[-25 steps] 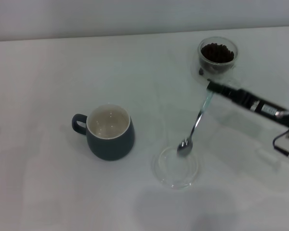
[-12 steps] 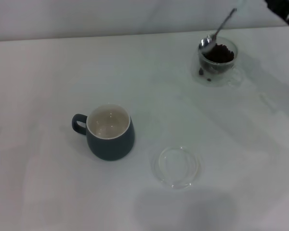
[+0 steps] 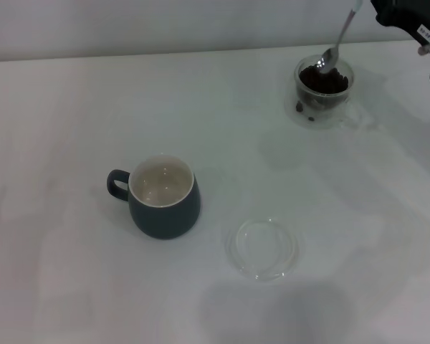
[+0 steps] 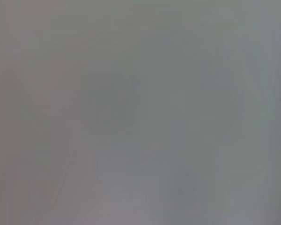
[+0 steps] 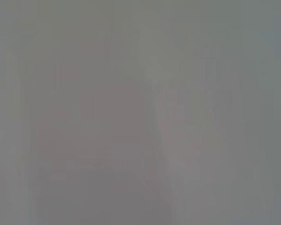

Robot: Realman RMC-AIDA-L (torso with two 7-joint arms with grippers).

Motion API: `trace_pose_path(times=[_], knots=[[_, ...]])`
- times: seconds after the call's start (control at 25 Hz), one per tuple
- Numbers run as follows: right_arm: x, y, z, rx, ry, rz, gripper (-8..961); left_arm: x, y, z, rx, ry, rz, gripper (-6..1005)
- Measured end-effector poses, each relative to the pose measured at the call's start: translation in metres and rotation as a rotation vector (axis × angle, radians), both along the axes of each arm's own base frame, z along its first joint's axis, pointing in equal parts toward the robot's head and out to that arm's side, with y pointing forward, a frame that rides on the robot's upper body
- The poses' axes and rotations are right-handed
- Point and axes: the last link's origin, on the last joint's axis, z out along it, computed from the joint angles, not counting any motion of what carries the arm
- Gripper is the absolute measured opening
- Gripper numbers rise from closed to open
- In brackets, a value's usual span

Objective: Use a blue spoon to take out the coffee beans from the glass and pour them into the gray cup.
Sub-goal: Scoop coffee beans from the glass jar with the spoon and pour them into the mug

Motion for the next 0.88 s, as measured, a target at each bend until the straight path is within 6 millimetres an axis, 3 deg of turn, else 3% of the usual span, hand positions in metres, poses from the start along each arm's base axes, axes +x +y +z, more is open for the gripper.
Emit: trace_pose_path(times=[0.44,0.88], knots=[[0.012,0.002,-0.019,0.002,-0.131,-0.072,145,0.003,0.006,-0.002,-0.009,-0.006,-0.006,862],[0.014,0.012,-0.029,-0.032,-0.081,-0.163,145,0.003,0.011,-0.004,-0.024,-0.003,0.000,861]])
